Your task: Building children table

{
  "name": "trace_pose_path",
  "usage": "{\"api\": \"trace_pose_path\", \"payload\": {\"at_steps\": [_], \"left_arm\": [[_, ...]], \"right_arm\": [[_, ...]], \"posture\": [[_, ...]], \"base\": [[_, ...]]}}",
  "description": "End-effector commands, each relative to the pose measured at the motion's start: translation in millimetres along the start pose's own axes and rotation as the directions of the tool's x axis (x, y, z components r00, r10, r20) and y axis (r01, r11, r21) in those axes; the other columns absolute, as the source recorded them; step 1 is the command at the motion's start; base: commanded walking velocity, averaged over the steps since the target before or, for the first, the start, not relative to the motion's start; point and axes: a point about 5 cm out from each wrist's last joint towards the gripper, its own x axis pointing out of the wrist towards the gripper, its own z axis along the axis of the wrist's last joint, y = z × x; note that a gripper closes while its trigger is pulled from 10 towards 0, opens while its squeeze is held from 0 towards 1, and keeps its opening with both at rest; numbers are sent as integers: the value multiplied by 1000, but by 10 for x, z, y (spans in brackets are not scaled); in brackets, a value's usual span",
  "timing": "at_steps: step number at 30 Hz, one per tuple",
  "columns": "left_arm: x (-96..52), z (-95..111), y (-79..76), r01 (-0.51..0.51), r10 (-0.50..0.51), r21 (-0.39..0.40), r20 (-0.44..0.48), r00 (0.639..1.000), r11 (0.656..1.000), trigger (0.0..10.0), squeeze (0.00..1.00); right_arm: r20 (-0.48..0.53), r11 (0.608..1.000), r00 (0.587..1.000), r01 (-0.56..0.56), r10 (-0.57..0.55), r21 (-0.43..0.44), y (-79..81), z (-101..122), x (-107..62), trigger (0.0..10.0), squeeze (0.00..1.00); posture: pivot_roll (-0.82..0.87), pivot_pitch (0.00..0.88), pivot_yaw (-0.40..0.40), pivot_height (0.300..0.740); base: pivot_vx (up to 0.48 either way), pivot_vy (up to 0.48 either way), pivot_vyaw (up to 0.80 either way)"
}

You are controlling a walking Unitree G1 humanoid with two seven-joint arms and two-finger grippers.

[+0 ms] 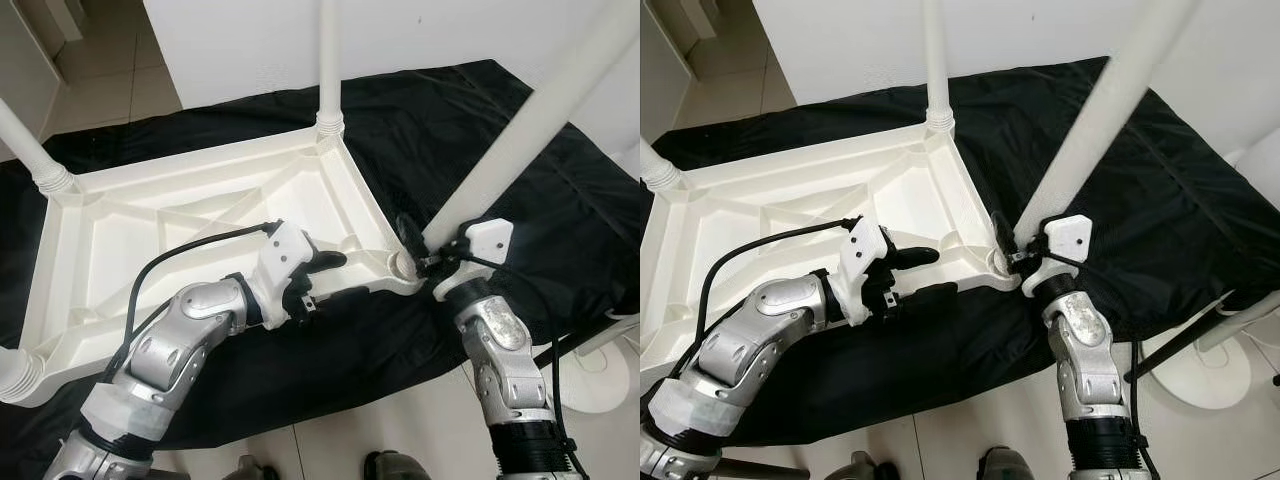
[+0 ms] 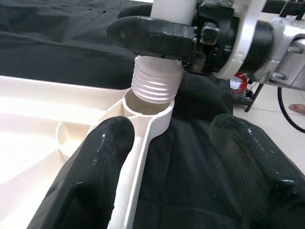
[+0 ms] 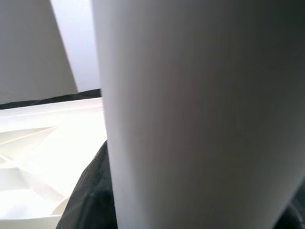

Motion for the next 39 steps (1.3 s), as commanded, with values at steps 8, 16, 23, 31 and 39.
{"api": "trace_pose_path", "payload": {"at_steps": [8,16,23,31,39], "left_arm": [[-45,-7,0,57,-57,1,-2,998,998,10000,0],[-93,-56,-53,69,-69,-38,-1,998,997,10000,0],[-66,-99,-104,71,-71,-56,4,997,996,10000,0],[-26,-84,-131,60,-58,-59,24,998,996,10000,0],[-14,-13,-113,14,-12,-57,49,999,998,10000,0]], "right_arm": [[-153,1000,988,-4,8,27,11,-240,4,10000,0],[-11,989,990,-136,137,59,93,69,77,10000,0],[72,992,989,-127,126,15,-6,273,156,10000,0],[-106,983,982,-164,155,-79,-12,-75,175,10000,0],[-229,938,938,-301,259,-172,37,-238,42,10000,0]], "posture": [[-108,66,111,740],[-109,90,89,740],[-121,104,60,740],[-129,112,48,740],[-111,113,43,740]], "base": [[0,0,0],[0,0,0],[0,0,0],[0,0,0],[0,0,0]]}}
